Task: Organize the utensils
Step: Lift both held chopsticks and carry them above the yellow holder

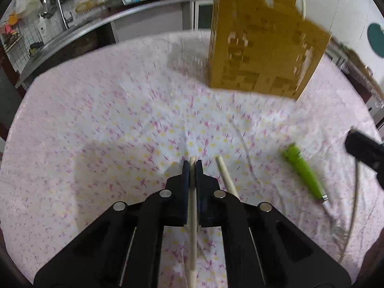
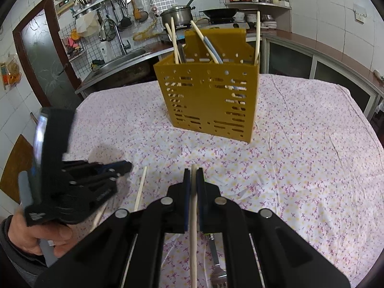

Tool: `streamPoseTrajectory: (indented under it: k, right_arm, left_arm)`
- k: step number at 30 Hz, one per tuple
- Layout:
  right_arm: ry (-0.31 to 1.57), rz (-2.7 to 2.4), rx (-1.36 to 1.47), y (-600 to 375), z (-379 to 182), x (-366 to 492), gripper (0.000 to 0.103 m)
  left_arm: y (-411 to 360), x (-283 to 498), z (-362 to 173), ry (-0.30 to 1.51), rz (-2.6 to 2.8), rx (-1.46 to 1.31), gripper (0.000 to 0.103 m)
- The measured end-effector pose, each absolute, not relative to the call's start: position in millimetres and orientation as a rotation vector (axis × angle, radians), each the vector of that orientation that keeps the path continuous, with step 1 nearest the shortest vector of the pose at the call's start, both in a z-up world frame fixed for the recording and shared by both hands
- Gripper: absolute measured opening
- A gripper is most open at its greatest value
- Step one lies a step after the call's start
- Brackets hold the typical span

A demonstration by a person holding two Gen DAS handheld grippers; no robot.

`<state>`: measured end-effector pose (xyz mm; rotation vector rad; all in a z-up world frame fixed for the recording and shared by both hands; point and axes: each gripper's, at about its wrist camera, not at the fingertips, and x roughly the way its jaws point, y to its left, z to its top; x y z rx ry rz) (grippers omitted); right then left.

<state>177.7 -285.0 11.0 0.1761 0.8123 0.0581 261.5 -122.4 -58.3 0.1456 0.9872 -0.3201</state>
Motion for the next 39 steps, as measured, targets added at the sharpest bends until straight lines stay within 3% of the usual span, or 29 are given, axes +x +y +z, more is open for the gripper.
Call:
streamPoseTrajectory:
  k: [19,39]
  right_arm:
    - [0.609,0.083,0.167,-291,96,143,0.005]
    - [0.439,0.059,0.086,-294,171,124,0.005]
  left_arm:
    - [-100,209,81,0.683,-0.365,0.039,0.004]
    - [-100,191,149,0.486,-0.31,0.032,0.004]
